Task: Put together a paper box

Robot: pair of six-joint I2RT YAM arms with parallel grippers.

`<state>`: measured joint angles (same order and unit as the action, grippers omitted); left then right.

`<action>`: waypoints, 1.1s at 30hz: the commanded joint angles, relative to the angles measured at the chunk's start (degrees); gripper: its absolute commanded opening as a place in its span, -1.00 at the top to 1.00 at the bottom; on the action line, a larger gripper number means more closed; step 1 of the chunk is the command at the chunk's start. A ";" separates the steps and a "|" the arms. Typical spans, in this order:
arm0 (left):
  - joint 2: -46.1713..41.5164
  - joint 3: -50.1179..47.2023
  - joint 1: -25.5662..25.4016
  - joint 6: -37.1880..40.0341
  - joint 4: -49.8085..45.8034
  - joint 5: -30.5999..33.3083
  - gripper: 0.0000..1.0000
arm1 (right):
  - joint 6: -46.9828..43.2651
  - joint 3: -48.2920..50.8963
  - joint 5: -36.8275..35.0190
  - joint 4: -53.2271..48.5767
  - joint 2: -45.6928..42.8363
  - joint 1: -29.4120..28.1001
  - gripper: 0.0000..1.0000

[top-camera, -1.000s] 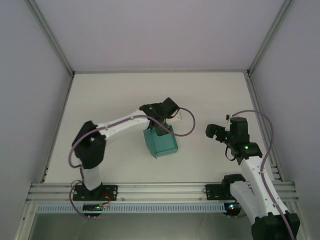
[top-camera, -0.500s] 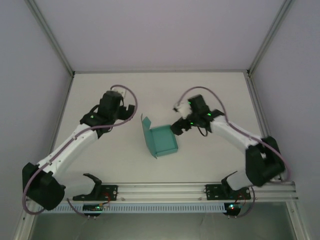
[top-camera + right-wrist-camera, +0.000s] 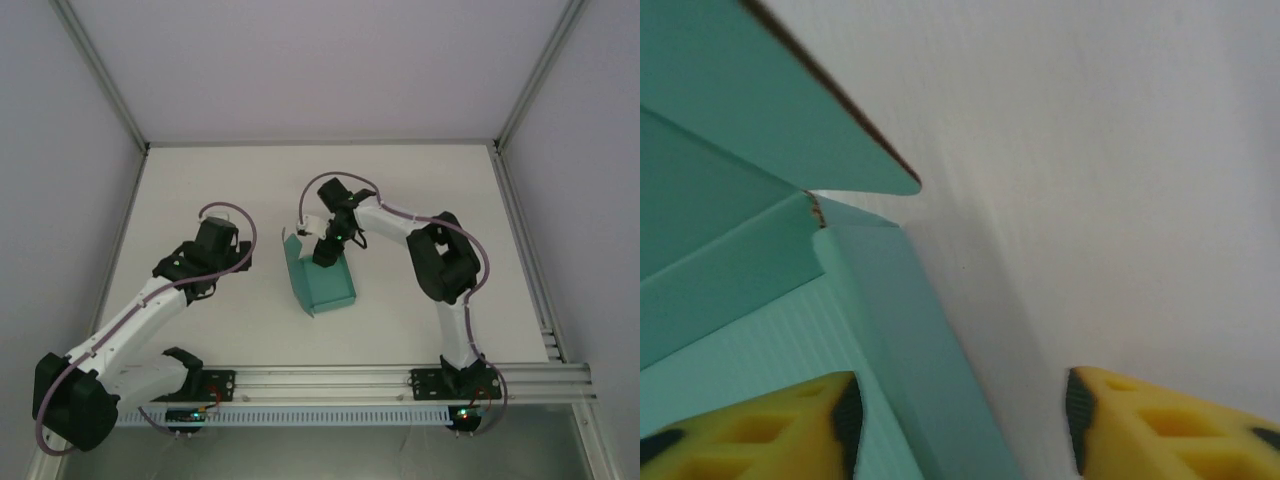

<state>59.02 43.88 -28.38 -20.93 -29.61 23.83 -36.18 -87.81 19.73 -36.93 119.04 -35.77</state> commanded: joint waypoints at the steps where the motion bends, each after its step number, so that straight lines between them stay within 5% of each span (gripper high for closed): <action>1: 0.20 2.06 0.35 -1.04 0.55 2.31 -0.99 | 5.51 -1.23 -4.89 -0.44 1.19 -0.36 0.21; 4: 0.98 2.60 0.35 -1.54 0.12 3.52 -0.99 | 14.47 2.29 -11.23 5.64 0.11 -0.11 0.58; 11: 2.81 4.15 0.41 -2.98 -0.43 7.74 -0.99 | 39.69 13.21 -23.47 12.09 -5.85 1.56 0.52; 15: 4.53 5.01 0.37 -3.16 -0.15 8.50 -0.99 | 59.20 18.87 -37.43 6.29 -11.00 0.60 0.54; 18: 5.92 5.47 0.36 -3.07 0.63 8.19 -0.99 | 69.51 22.66 -40.13 0.80 -13.74 -1.47 0.52; 24: 9.00 7.12 0.29 -2.32 1.52 6.18 -0.99 | 81.89 26.89 -37.40 -3.39 -17.96 -7.40 0.33; 33: 9.81 7.84 0.33 -0.84 3.71 0.11 -0.99 | 87.25 27.96 -32.57 0.22 -20.84 -13.71 0.20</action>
<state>69.04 50.02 -28.38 -22.92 -27.16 27.09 47.03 -60.99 -13.93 -35.57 100.68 -49.28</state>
